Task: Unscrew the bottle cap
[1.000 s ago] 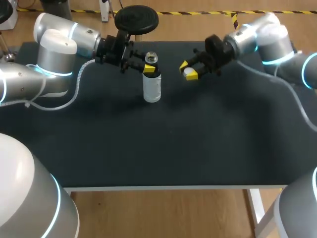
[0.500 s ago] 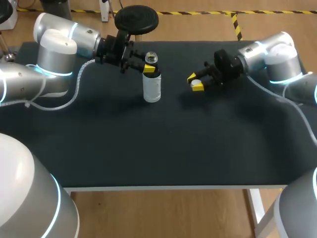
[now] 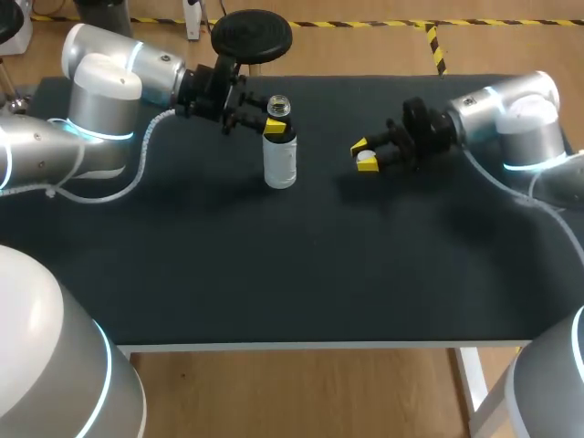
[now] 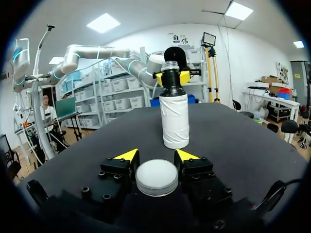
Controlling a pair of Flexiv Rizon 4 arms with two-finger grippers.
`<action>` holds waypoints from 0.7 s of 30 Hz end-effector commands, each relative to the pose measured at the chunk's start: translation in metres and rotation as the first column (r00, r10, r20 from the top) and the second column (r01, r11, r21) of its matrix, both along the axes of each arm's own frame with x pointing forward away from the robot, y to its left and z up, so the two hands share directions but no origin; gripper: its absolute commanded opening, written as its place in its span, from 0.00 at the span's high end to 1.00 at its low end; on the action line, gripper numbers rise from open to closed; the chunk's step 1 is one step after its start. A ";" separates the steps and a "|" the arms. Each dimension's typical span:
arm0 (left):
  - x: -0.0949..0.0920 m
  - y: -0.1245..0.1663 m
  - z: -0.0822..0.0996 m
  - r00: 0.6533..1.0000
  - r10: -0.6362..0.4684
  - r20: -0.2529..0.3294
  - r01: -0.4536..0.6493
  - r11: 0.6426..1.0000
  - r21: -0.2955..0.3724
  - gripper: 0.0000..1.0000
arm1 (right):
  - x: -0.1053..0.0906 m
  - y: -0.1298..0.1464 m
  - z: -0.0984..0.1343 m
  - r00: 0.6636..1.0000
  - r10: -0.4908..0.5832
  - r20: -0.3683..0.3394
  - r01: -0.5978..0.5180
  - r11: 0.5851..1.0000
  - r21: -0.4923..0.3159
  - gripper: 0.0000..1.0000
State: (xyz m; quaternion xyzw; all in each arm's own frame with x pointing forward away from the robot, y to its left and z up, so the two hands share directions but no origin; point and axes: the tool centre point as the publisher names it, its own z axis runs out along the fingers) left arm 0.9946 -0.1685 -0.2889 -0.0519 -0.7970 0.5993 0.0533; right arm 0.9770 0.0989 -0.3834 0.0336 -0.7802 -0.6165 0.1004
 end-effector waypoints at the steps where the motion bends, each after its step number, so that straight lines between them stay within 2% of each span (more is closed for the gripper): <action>1: 0.002 0.000 0.000 1.000 -0.004 -0.002 0.004 1.000 -0.001 1.00 | -0.006 -0.001 0.003 0.977 -0.207 0.052 0.208 0.978 -0.009 0.00; 18: 0.002 0.000 0.000 1.000 -0.004 -0.002 0.004 1.000 -0.001 1.00 | -0.004 0.002 0.012 0.978 -0.202 0.049 0.202 0.979 0.008 0.00; 19: 0.002 0.000 0.000 1.000 -0.004 -0.002 0.004 1.000 -0.001 0.70 | -0.004 0.002 0.012 0.978 -0.202 0.049 0.202 0.979 0.008 0.00; 20: 0.002 0.000 0.000 1.000 -0.004 -0.002 0.004 1.000 -0.001 0.25 | -0.004 0.002 0.012 0.978 -0.202 0.049 0.202 0.979 0.008 0.00; 21: 0.002 0.000 0.000 1.000 -0.004 -0.002 0.004 1.000 -0.001 0.00 | -0.004 0.002 0.012 0.978 -0.202 0.049 0.202 0.979 0.008 0.00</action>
